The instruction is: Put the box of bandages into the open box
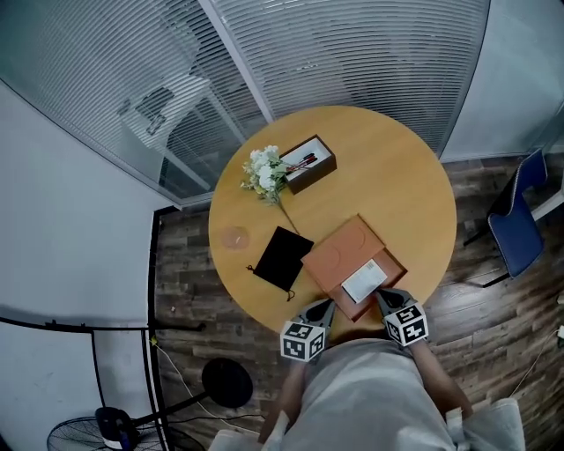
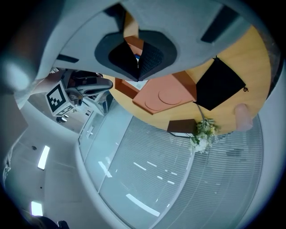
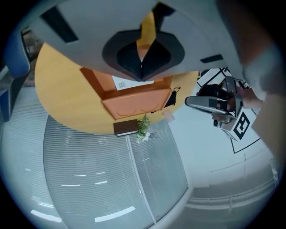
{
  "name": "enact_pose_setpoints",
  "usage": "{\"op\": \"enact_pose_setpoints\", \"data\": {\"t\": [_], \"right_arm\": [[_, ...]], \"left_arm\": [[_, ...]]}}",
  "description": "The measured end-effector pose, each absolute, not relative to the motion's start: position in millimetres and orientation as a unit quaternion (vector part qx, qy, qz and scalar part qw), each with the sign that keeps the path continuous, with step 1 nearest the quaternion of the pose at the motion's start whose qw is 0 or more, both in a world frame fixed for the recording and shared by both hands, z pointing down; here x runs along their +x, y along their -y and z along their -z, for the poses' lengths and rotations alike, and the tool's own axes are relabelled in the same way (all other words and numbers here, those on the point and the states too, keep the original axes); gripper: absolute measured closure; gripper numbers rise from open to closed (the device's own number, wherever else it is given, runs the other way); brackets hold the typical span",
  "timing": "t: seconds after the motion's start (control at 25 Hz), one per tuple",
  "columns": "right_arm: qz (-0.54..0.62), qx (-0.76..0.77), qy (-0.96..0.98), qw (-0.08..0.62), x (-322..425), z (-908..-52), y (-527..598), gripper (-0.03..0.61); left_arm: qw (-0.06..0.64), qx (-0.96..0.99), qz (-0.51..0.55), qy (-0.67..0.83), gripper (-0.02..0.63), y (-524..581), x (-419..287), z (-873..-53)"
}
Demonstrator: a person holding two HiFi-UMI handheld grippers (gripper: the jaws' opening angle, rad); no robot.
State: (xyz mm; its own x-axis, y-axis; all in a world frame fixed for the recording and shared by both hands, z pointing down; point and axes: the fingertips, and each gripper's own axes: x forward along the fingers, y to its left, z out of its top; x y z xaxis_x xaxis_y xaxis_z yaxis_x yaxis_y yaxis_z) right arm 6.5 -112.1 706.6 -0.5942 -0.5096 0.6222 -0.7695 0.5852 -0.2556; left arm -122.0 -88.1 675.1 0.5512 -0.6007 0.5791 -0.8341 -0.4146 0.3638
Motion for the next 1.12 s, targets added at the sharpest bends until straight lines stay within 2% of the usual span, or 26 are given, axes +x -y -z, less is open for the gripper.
{"op": "enact_pose_setpoints", "data": {"t": [0.64, 1.12], "right_arm": [[-0.229, 0.371, 0.862, 0.257, 2, -704, 118, 0.580], [-0.227, 0.356, 0.866, 0.268, 0, -708, 113, 0.580]], "left_arm": [[0.296, 0.831, -0.225, 0.414, 0.603, 81, -112, -685], [0.291, 0.837, -0.213, 0.411, 0.603, 80, -111, -680]]}}
